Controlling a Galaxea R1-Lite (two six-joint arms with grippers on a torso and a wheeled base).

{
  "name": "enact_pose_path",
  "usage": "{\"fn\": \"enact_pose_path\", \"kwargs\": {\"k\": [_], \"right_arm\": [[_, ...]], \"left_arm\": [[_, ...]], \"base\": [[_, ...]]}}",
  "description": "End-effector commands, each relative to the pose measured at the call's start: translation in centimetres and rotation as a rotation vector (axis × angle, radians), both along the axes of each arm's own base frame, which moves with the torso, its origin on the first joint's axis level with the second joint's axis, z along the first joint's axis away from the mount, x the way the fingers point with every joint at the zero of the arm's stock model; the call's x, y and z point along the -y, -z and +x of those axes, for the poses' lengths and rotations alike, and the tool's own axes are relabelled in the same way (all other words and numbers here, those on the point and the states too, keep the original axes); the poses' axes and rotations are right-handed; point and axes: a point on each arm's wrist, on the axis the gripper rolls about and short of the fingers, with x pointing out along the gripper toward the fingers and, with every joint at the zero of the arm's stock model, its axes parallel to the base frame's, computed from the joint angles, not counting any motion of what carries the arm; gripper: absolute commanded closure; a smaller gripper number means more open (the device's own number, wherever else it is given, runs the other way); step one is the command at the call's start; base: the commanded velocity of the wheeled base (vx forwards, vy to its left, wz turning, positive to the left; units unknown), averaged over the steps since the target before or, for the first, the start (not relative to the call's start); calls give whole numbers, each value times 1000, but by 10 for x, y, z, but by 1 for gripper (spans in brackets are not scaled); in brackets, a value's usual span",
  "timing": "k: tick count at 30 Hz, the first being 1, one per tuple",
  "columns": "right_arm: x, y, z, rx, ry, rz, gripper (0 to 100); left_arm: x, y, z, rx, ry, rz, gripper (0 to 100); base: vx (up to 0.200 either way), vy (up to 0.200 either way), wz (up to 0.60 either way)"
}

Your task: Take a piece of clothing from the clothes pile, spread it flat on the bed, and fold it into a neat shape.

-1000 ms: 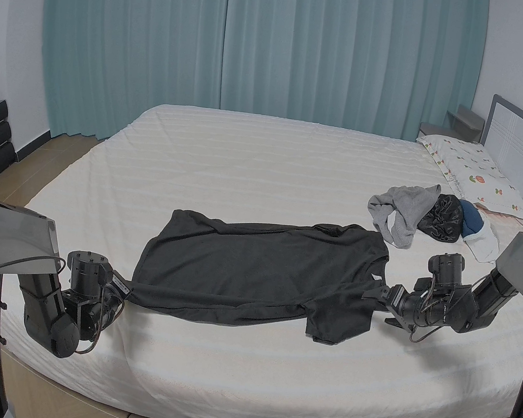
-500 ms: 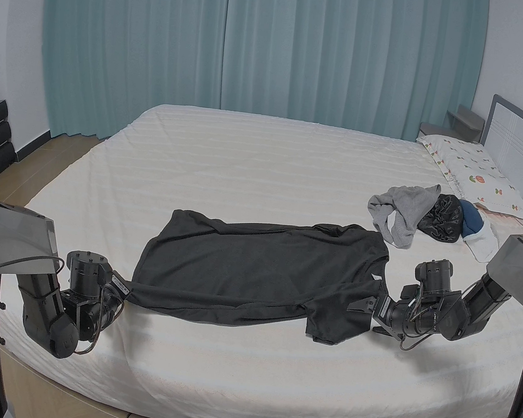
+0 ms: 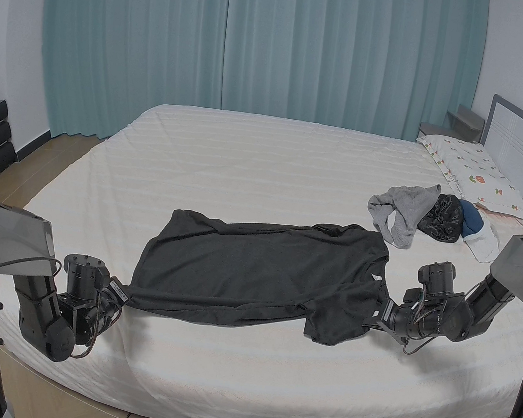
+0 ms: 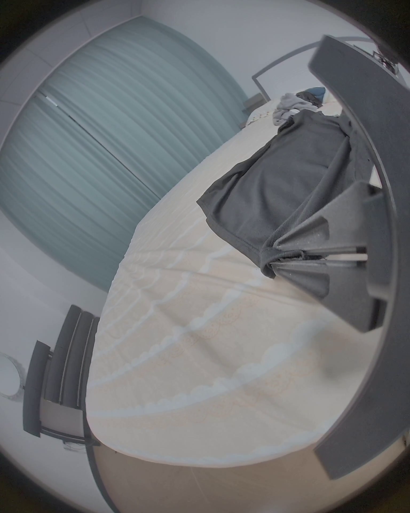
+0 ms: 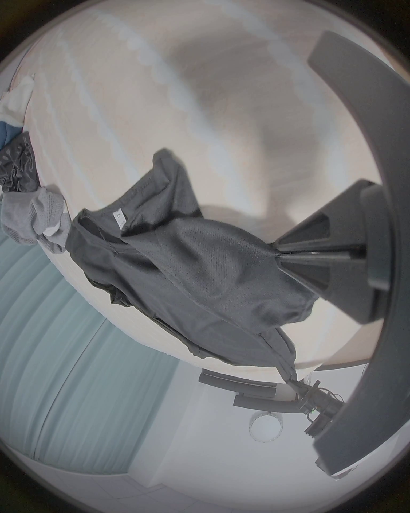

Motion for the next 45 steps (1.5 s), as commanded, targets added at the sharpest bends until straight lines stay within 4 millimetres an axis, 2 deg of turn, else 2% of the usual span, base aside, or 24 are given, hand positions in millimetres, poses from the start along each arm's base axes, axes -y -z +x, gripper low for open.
{"fn": "enact_pose_path", "kwargs": {"k": [1, 5, 6, 11, 12, 13, 15, 20, 23, 31, 36, 45], "right_arm": [[16, -30, -20, 33, 22, 27, 100], [25, -42, -39, 36, 34, 31, 100], [29, -47, -52, 33, 34, 36, 100], [39, -57, -83, 18, 40, 52, 100], [39, -57, -83, 18, 40, 52, 100], [40, -58, -99, 6, 37, 46, 100], [41, -61, -109, 8, 33, 42, 100], [46, -67, -129, 4, 50, 35, 100], [50, -64, -141, -47, 30, 3, 100], [56, -67, -162, -107, -18, -53, 100], [53, -57, -178, -174, -79, -90, 100], [50, -43, -177, -242, -102, -137, 100]], "left_arm": [[-2, -13, -12, 7, 24, 36, 100], [-3, -23, -19, 19, 45, 69, 100], [-4, -26, -24, 3, 60, 100, 100], [-6, -30, -38, -32, 89, 143, 100], [-6, -30, -38, -32, 89, 143, 100], [-8, -30, -45, -48, 90, 146, 100], [-9, -28, -52, -74, 103, 166, 100], [-10, -20, -73, -154, 162, 228, 100], [-10, -18, -78, -175, 170, 236, 100], [-5, -13, -97, -238, 229, 266, 100], [0, -10, -105, -264, 267, 277, 100], [2, -7, -111, -289, 294, 292, 100]], "base": [[0, 0, 0], [0, 0, 0], [0, 0, 0], [0, 0, 0], [0, 0, 0], [0, 0, 0], [0, 0, 0], [0, 0, 0], [0, 0, 0], [0, 0, 0], [0, 0, 0], [0, 0, 0]]}}
